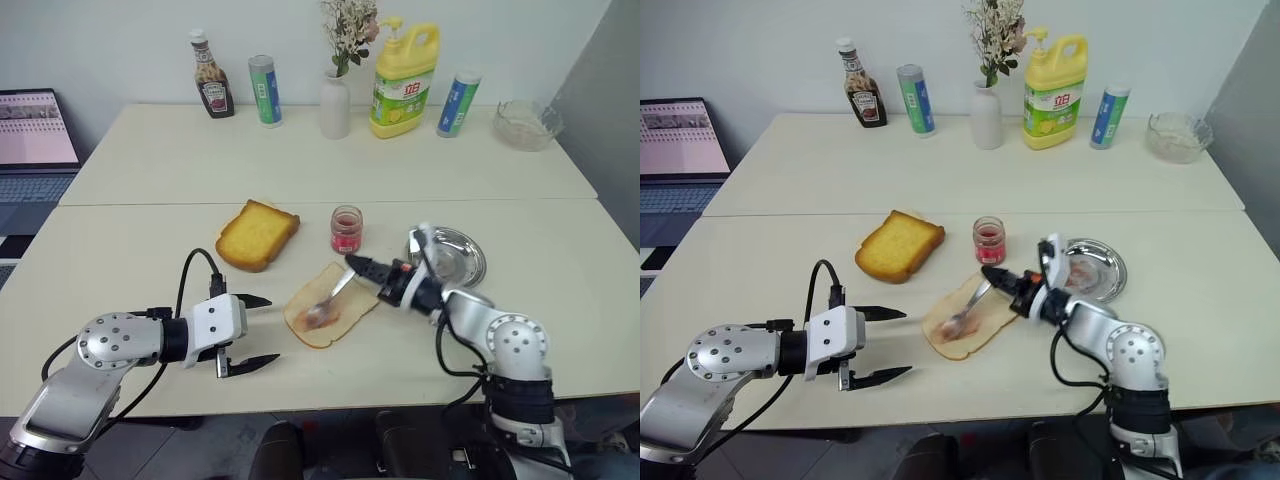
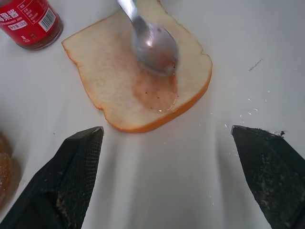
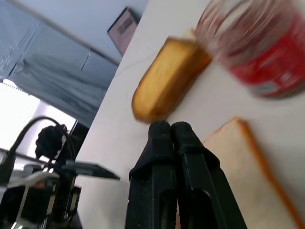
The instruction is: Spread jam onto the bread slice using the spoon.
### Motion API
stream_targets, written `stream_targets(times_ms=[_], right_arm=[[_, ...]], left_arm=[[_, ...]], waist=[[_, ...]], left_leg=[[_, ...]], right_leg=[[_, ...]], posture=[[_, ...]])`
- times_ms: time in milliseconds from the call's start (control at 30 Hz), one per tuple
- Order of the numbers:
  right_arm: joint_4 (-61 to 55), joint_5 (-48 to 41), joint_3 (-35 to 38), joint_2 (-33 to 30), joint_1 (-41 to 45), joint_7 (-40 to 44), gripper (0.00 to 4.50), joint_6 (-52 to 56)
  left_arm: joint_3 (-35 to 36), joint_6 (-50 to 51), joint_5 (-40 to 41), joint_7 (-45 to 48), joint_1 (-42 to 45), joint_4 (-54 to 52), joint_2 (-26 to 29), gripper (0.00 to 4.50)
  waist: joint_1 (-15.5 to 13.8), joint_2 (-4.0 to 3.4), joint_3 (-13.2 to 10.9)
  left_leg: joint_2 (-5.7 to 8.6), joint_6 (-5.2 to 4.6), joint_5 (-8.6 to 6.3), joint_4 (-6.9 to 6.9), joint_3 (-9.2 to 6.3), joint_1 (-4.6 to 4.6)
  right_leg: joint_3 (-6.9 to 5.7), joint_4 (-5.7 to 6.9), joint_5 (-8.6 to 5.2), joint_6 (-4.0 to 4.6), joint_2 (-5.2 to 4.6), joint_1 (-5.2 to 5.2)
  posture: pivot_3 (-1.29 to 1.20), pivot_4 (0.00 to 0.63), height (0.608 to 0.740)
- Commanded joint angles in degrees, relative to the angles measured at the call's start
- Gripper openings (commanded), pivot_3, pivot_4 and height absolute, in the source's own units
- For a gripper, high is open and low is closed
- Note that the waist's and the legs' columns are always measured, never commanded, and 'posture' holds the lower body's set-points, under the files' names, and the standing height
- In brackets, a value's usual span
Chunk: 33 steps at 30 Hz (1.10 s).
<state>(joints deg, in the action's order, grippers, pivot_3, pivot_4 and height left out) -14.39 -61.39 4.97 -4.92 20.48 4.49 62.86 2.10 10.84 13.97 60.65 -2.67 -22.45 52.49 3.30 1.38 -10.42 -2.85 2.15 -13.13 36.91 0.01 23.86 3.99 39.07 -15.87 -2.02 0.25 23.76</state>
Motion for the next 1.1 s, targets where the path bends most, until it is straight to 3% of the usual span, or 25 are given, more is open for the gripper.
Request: stream_targets(times_ms=[33,600,867,1100], right_arm=[[-1.6,1.3,-1.0,0.2,0.4,0.9,0.02,-1.7],[4.4,7.5,6.3,-13.0,2.9,8.1,0.02,-6.1],[2.6,1.5,10.9,-10.0,7.3,4.4,0.02,-4.4],[-1.1,-3.2,7.0,-6.4,3.0,3.1,0.02,0.0]], left_arm=[[0.3,-0.2,0.1,0.0,-0.1,-1.6,0.2,4.50],[-1.4,-0.1,-0.1,0.3,1.9,-0.7,-0.2,4.50],[-1.8,-0.4,0.0,0.4,2.7,0.0,0.0,4.50],[-1.7,-0.2,0.1,0.3,2.9,-0.1,0.0,4.50]], waist=[[0.0,0.01,0.0],[-0.1,0.02,0.0],[-0.1,0.01,0.0],[-0.1,0.01,0.0]], left_leg=[[0.01,0.00,0.00,0.02,0.01,0.00],[0.03,0.00,0.00,0.03,0.01,-0.02],[0.03,0.00,0.00,0.01,0.00,-0.01],[0.01,0.00,0.00,0.00,-0.02,-0.01]], right_leg=[[0.00,0.00,0.00,0.00,-0.01,0.00],[0.00,0.00,-0.01,-0.01,-0.02,-0.03],[0.01,0.00,0.00,0.00,0.00,-0.02],[-0.01,-0.01,0.00,0.00,0.00,-0.02]], posture=[[0.00,0.150,0.740],[0.00,0.150,0.740],[0.00,0.150,0.740],[0.00,0.150,0.740]])
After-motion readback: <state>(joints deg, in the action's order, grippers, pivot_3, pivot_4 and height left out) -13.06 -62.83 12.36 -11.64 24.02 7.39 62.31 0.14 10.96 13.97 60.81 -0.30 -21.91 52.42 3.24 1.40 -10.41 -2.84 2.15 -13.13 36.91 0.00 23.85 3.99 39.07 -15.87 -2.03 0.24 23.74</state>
